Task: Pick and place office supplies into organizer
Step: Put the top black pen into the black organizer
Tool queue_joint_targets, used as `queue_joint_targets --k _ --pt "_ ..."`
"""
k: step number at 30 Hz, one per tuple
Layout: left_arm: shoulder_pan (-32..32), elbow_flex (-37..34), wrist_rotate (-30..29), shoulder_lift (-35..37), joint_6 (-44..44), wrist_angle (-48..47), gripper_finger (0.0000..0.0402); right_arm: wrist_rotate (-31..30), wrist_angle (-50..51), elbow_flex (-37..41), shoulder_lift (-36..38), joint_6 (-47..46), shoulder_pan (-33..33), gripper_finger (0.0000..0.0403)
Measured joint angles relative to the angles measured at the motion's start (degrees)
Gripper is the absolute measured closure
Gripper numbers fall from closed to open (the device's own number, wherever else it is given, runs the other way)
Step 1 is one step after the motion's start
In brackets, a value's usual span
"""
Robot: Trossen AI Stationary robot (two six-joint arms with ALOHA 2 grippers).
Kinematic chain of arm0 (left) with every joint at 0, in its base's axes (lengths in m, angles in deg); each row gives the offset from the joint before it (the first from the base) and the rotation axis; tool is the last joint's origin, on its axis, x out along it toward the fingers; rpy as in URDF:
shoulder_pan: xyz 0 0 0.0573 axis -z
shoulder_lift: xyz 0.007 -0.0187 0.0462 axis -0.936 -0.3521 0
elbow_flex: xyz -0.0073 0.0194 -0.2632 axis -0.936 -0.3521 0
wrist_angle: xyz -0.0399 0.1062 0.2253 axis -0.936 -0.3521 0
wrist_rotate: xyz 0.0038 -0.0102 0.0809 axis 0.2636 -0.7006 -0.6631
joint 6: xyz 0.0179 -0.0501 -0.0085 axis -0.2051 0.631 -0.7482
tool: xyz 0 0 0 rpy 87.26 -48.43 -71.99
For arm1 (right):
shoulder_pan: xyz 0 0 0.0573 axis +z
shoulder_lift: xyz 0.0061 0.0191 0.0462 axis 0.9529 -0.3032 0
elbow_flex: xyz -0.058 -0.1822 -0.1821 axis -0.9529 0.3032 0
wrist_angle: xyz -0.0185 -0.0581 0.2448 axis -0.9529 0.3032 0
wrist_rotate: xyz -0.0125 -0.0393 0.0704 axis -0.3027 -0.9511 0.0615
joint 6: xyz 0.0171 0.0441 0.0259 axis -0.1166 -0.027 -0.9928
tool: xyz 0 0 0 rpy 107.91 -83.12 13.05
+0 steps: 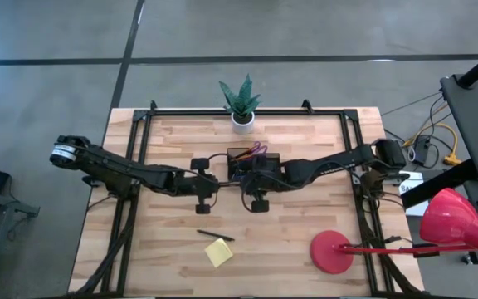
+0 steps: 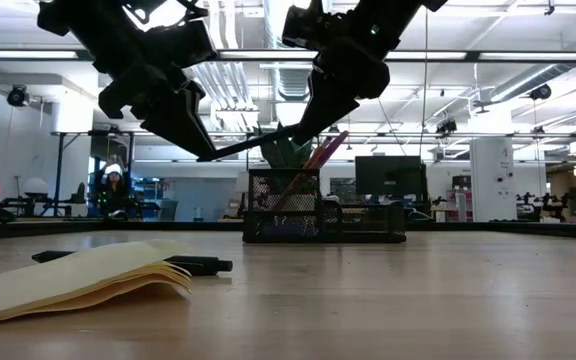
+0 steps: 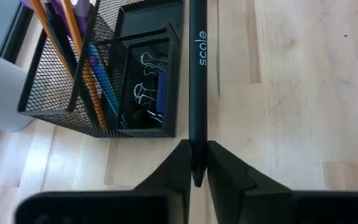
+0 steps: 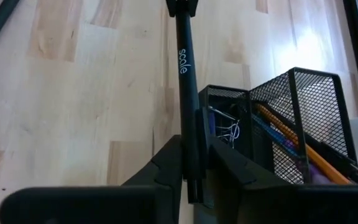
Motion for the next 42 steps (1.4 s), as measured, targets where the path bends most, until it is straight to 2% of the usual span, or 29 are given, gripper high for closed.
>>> queue_joint_targets --k 4,9,14,18,23,26,32,42 --pt "0.0 0.5 -0.1 0.2 0.0 1.2 0.0325 1.6 0.2 0.0 0.0 -0.1 -0.9 0.0372" --pt "0.1 2.7 0.5 1.3 3.7 1.4 0.026 0.2 0.3 0.0 0.1 1.0 -1.0 0.0376" --pt "0.2 3.1 0.6 3.6 7.6 -4.0 0.0206 -8.1 0.8 0.0 0.7 7.1 -1.1 0.0377" --pt "0.3 3.1 0.5 6.4 14.5 -11.8 0.0179 -16.7 6.4 0.0 2.1 14.3 -1.4 0.0377" --pt "0.3 3.0 -0.1 9.4 19.0 -15.0 0.0169 -28.4 13.6 0.0 2.9 23.5 -1.9 0.0378" --pt "0.3 2.9 -1.6 9.7 19.1 -14.2 0.0168 -32.2 14.7 -0.7 2.9 31.0 -1.9 0.0378" --pt "0.2 2.8 -3.1 8.6 18.7 -11.9 0.0168 -32.7 14.2 -0.9 2.9 48.1 -3.1 0.0378" --pt "0.2 2.7 -3.3 4.9 18.7 -6.8 0.0168 -32.5 5.7 -1.1 0.9 66.9 -5.7 0.0378"
